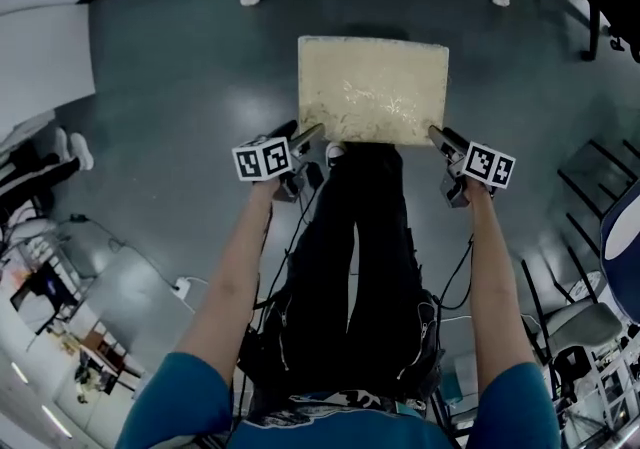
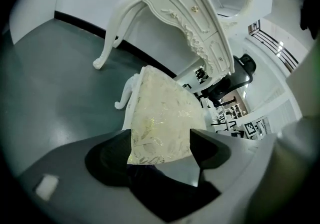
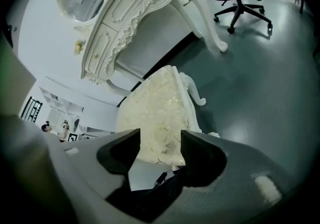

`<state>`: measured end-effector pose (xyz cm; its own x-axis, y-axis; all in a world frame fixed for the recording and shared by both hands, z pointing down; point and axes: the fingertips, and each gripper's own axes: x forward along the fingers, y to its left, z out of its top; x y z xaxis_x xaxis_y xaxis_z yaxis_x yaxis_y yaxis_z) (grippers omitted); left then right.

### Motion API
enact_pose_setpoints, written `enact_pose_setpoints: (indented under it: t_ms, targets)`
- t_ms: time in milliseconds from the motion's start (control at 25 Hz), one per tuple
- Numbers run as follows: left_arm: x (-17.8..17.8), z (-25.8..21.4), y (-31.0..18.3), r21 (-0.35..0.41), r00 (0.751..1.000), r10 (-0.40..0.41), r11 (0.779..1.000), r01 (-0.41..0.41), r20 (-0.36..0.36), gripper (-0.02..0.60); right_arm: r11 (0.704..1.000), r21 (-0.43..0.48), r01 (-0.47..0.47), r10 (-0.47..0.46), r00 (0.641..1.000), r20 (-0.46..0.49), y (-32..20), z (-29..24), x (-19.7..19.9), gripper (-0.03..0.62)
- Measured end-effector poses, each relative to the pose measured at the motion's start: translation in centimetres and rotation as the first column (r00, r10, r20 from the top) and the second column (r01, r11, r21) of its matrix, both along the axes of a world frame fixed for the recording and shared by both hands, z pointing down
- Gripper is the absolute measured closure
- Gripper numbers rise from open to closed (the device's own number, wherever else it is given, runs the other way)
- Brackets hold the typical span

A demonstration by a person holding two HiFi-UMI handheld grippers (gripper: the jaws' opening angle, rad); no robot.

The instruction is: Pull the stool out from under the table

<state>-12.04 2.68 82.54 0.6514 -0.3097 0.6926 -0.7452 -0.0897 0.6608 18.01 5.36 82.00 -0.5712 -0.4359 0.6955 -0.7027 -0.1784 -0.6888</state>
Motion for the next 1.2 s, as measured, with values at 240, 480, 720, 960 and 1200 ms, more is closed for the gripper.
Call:
enact_pose_setpoints:
  t_ms: [240,480,720,960,1200]
  targets:
    - [-0.7,-7.4,-2.1,0.125,0.999,0.042,0.991,-0.040,-0.013,0.235,0.993,0.108,0.044,-0.039,0.998,-0.045,-0.7,-6.8,-1.5,0.389]
    - [-0.1,-15.4,-4.7,0.248,0.995,0.094,0.965,-0.083,-0.032,0.287,0.955,0.285,0.080,-0.074,0.997,-0.032,-2.6,-15.9,-5.3,0.426]
    - [1.2,-22.8,-4.7,0.344,0.981,0.194,0.920,-0.188,0.015,0.316,0.916,0.399,0.050,-0.034,0.998,-0.047,-3.9,-24.6,-8.0,0.485]
    - [2.0,-30.1,-4.3,0.470,0.958,0.266,0.835,-0.285,0.109,0.327,0.861,0.505,0.059,-0.015,0.996,-0.092,-4.4,-32.7,-10.0,0.531]
    - [4.2,-36.9,-1.5,0.586,0.928,0.355,0.731,-0.351,0.114,0.342,0.783,0.605,0.148,-0.049,0.983,-0.178,-3.2,-39.2,-12.1,0.531]
